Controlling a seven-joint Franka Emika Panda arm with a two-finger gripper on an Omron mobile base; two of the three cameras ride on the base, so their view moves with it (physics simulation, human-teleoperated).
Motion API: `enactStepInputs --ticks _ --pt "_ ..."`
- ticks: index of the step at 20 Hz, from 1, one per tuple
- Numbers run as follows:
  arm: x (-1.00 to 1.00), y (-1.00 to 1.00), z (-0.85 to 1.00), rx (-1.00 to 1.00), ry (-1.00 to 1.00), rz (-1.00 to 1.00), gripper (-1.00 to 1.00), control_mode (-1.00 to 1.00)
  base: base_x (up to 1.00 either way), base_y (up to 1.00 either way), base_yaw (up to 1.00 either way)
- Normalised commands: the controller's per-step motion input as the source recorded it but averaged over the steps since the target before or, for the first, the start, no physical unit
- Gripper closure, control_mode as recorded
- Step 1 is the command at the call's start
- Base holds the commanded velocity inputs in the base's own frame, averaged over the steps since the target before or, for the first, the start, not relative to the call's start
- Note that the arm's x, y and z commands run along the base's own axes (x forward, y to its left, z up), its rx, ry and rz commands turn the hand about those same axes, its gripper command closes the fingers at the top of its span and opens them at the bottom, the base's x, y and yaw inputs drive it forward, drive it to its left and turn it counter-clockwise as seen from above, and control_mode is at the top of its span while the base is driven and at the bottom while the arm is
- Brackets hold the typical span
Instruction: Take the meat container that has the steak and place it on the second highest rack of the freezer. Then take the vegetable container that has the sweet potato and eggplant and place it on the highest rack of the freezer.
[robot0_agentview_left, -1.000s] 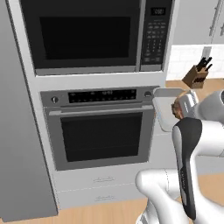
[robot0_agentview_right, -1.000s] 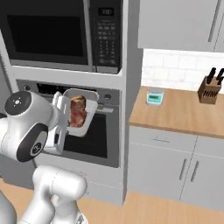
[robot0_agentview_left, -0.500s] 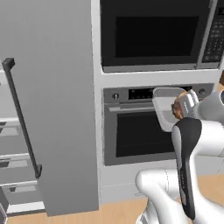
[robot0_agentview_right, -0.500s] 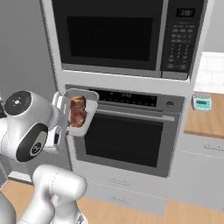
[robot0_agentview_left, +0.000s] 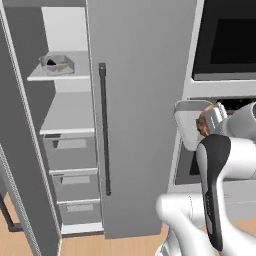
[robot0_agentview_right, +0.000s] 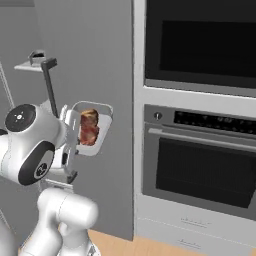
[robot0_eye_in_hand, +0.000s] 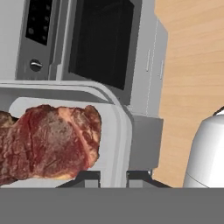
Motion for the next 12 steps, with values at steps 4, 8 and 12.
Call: enactStepInputs --ticks 4,8,12 --pt "0.00 0.00 0.00 0.00 0.00 0.00 1.00 1.00 0.00 0.99 0.16" --pt "0.00 0.00 0.00 0.00 0.00 0.00 1.00 1.00 0.13 0.85 0.12" --pt "0.00 0.00 0.00 0.00 0.00 0.00 1.00 1.00 0.34 0.17 0.01"
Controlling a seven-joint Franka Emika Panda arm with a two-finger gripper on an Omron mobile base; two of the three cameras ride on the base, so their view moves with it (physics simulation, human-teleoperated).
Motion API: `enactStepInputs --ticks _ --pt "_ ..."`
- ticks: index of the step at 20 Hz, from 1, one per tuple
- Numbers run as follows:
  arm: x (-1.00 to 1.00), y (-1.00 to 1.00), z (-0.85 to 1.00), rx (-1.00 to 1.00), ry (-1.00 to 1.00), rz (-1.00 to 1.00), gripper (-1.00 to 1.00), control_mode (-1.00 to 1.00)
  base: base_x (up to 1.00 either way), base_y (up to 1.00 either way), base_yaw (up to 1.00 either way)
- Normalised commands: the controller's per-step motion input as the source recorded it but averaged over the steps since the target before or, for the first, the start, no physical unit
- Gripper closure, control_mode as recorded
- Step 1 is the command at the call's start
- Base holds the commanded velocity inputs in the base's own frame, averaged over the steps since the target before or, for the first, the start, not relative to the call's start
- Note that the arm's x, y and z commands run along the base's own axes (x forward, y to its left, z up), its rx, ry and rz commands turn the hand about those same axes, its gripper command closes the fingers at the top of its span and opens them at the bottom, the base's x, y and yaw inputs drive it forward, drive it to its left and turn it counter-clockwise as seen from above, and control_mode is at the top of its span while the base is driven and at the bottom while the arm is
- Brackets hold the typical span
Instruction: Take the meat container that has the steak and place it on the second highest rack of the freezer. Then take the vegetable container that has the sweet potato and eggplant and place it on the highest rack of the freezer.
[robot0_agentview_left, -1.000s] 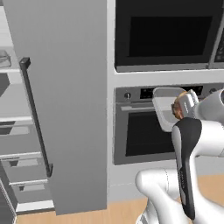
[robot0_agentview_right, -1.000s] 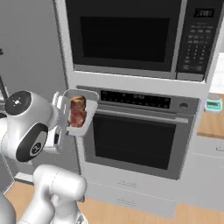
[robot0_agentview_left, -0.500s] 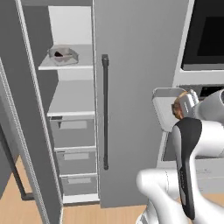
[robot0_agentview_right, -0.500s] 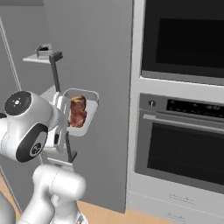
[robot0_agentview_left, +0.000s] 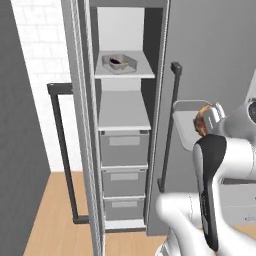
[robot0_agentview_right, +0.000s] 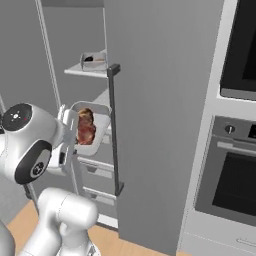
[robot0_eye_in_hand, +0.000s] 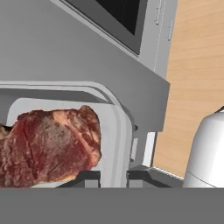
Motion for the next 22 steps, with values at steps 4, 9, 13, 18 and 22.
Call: enactStepInputs --ticks 4,9,13,18,22 --pt "0.00 0.00 0.00 0.00 0.00 0.00 1.00 1.00 0.37 -0.06 0.02" --pt "0.00 0.00 0.00 0.00 0.00 0.00 1.00 1.00 0.44 0.22 0.00" --pt "0.00 0.00 0.00 0.00 0.00 0.00 1.00 1.00 0.38 0.49 0.00" --pt "0.00 0.00 0.00 0.00 0.00 0.00 1.00 1.00 0.40 0.28 0.00" --pt "0.00 0.00 0.00 0.00 0.00 0.00 1.00 1.00 0.42 0.00 -0.04"
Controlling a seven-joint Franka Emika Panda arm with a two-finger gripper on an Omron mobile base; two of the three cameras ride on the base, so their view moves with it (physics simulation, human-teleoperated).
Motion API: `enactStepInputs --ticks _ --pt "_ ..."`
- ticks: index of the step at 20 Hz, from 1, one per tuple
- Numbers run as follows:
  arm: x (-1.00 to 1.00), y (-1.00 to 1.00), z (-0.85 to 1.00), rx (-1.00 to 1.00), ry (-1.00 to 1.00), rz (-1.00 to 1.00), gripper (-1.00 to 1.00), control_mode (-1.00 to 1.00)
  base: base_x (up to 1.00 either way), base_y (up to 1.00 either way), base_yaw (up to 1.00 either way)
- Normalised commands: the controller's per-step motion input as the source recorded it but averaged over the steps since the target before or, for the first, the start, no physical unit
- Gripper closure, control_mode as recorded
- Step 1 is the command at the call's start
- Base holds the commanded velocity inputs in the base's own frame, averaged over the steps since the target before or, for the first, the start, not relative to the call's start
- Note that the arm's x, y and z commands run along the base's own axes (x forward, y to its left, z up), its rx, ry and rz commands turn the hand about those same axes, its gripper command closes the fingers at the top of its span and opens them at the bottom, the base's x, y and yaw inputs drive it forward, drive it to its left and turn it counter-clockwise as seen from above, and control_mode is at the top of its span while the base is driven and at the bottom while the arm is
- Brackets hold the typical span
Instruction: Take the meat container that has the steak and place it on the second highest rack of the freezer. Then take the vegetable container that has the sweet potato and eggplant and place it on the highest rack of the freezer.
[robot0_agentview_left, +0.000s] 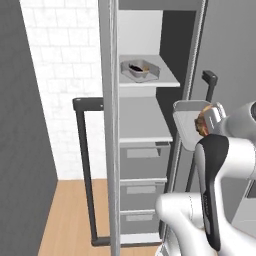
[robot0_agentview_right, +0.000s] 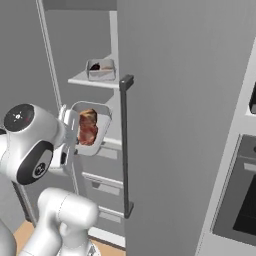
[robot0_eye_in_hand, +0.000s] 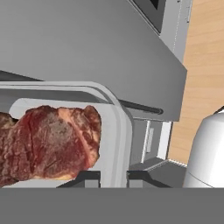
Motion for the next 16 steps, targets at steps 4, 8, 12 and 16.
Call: enactStepInputs --ticks 4,8,12,16 --pt "0.00 0.00 0.00 0.00 0.00 0.00 1.00 1.00 0.40 0.07 -0.06" --pt "0.00 0.00 0.00 0.00 0.00 0.00 1.00 1.00 0.21 0.17 -0.09" --pt "0.00 0.00 0.00 0.00 0.00 0.00 1.00 1.00 0.02 0.26 -0.16" --pt "0.00 0.00 0.00 0.00 0.00 0.00 1.00 1.00 0.15 0.34 -0.19"
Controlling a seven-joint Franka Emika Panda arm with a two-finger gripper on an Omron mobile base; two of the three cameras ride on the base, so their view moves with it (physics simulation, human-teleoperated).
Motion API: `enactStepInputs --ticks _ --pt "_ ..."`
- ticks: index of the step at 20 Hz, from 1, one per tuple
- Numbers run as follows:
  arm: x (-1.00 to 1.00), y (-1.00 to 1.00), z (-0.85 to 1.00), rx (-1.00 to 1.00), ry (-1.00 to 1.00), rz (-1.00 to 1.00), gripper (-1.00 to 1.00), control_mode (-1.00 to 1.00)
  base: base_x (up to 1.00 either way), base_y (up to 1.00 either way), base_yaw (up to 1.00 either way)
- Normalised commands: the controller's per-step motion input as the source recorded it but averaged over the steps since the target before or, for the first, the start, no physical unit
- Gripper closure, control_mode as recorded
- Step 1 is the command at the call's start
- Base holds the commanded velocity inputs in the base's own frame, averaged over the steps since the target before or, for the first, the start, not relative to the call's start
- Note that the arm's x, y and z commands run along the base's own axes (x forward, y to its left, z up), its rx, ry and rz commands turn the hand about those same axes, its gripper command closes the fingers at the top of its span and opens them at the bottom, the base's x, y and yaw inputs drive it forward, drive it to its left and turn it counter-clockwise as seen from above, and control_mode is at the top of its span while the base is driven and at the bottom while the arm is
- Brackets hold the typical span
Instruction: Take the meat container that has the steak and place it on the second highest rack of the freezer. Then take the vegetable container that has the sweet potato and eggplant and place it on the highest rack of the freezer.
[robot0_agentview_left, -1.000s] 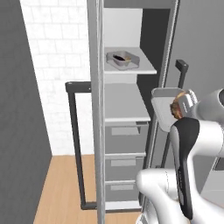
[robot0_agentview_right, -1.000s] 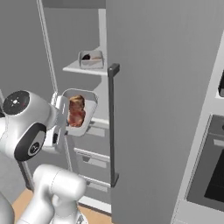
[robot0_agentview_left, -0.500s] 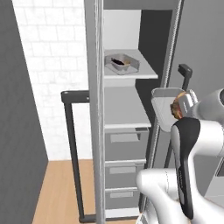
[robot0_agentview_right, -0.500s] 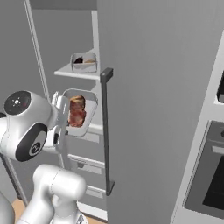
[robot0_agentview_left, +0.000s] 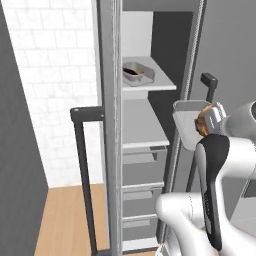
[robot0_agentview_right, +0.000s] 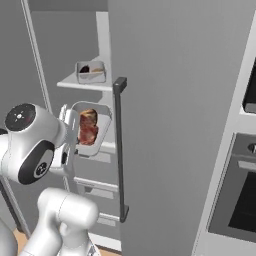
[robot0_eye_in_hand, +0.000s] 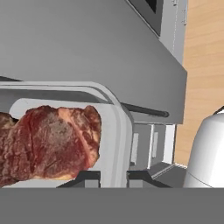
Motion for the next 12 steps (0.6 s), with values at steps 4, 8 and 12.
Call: enactStepInputs --ticks 4,8,12 --pt "0.00 0.00 0.00 0.00 0.00 0.00 1.00 1.00 0.23 0.40 -0.17" --pt "0.00 0.00 0.00 0.00 0.00 0.00 1.00 1.00 0.36 0.27 -0.15" --pt "0.00 0.00 0.00 0.00 0.00 0.00 1.00 1.00 0.38 0.16 -0.12"
